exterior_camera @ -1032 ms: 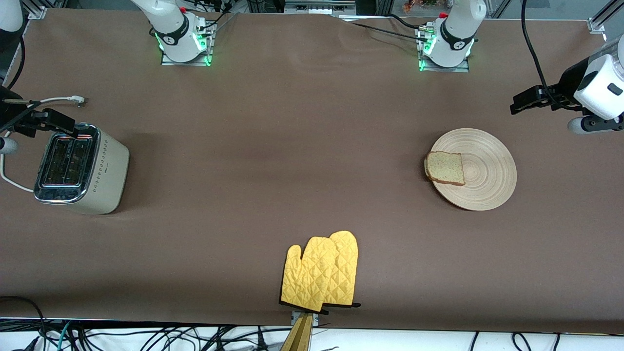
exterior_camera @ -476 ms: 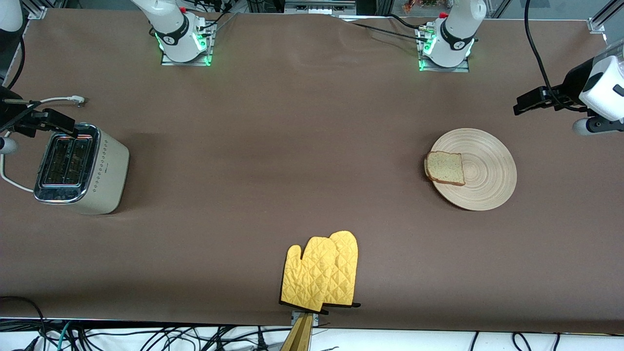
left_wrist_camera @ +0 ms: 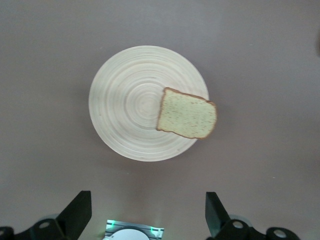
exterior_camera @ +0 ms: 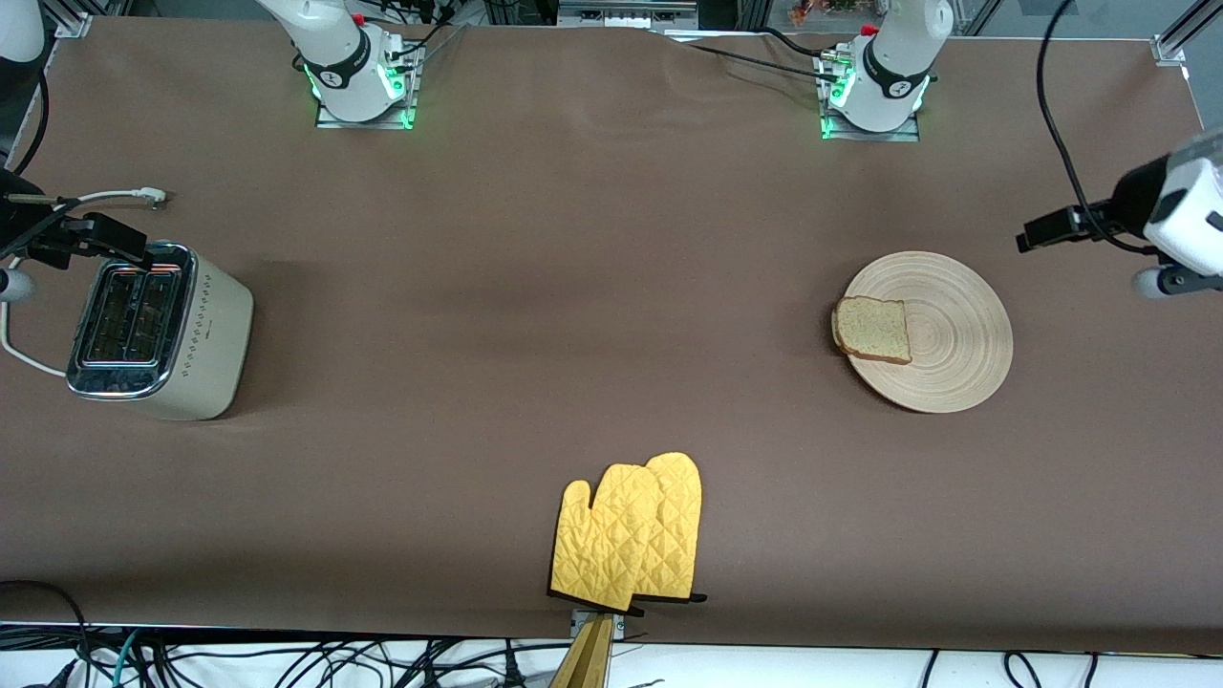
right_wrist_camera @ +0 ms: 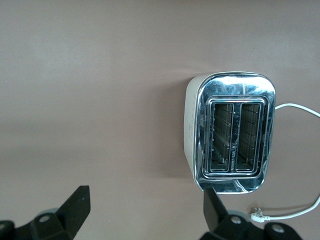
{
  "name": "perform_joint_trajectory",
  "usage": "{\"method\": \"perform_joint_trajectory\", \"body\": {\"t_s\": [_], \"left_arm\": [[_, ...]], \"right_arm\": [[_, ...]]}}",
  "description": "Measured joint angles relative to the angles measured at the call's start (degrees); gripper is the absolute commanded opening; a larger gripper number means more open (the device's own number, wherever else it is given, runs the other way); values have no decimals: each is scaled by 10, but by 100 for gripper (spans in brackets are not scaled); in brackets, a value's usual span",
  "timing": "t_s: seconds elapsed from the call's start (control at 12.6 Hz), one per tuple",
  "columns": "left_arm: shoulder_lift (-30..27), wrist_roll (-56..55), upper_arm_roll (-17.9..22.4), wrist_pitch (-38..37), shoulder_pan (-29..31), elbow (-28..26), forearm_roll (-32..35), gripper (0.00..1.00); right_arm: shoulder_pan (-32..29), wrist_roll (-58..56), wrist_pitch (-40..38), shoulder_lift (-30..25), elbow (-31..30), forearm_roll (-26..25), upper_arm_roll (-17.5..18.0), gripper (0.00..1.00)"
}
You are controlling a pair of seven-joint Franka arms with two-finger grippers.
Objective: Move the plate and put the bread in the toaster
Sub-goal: 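Lower the left gripper to the wooden plate's rim beside the bread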
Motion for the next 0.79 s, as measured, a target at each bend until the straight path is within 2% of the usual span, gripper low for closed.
{"method": "perform_joint_trajectory", "body": {"t_s": [0.32,0.79], "left_arm": [[22,144,16,55,94,-52,-16,100],[169,359,17,112,212,-60,-103,100]], "right_arm": [[0,0,0,0,0,0,0,100],[0,0,0,0,0,0,0,100]]}}
